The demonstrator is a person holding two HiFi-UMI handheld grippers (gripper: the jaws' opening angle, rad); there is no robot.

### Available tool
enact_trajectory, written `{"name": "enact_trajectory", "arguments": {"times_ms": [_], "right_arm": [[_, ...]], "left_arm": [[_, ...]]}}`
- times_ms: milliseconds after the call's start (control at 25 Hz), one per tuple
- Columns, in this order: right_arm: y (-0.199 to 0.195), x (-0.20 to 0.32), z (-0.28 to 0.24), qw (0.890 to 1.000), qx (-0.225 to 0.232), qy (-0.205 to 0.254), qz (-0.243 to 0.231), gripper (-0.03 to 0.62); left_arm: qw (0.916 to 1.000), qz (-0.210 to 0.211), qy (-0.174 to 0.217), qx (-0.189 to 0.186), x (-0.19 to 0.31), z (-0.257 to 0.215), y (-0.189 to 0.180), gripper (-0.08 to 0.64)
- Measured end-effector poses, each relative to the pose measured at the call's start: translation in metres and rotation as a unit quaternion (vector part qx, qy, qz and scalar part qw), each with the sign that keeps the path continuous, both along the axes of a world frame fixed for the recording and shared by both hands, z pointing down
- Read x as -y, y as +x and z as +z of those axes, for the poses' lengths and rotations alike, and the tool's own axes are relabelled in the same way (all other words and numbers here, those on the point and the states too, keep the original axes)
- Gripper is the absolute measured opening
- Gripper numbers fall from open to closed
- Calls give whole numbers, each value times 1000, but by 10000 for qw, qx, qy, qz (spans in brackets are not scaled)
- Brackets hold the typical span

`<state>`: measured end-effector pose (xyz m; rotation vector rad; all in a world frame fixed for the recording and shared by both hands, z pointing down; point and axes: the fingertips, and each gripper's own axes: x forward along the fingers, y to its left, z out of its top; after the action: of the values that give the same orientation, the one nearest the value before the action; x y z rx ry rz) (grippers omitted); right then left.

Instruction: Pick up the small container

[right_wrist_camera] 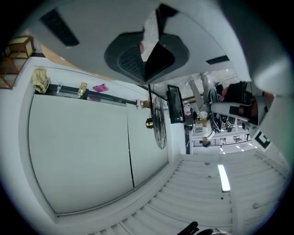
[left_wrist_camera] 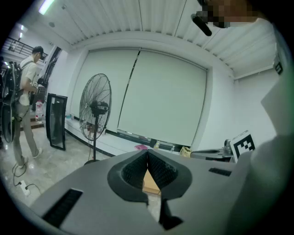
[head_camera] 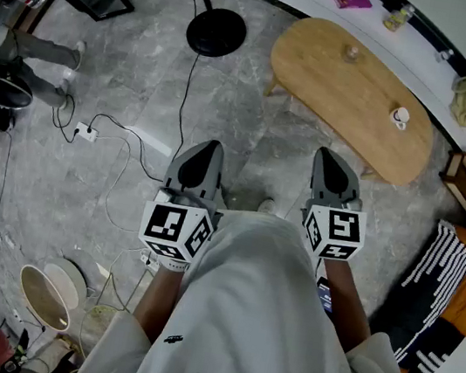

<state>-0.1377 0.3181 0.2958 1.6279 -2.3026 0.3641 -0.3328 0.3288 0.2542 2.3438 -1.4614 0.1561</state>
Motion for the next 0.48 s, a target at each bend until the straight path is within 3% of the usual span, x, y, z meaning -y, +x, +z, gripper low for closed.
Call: {"name": "enact_trajectory", "arguments": {"times_ms": [240, 480], "right_arm": [[59, -58, -24, 9996, 42, 285, 34, 5], [99, -81, -40, 9941, 686, 617, 569, 5]], "left_arm": [[9995, 286, 71, 135, -61, 1, 83, 20], [9990, 405, -36, 187, -81, 3, 101, 20]]}}
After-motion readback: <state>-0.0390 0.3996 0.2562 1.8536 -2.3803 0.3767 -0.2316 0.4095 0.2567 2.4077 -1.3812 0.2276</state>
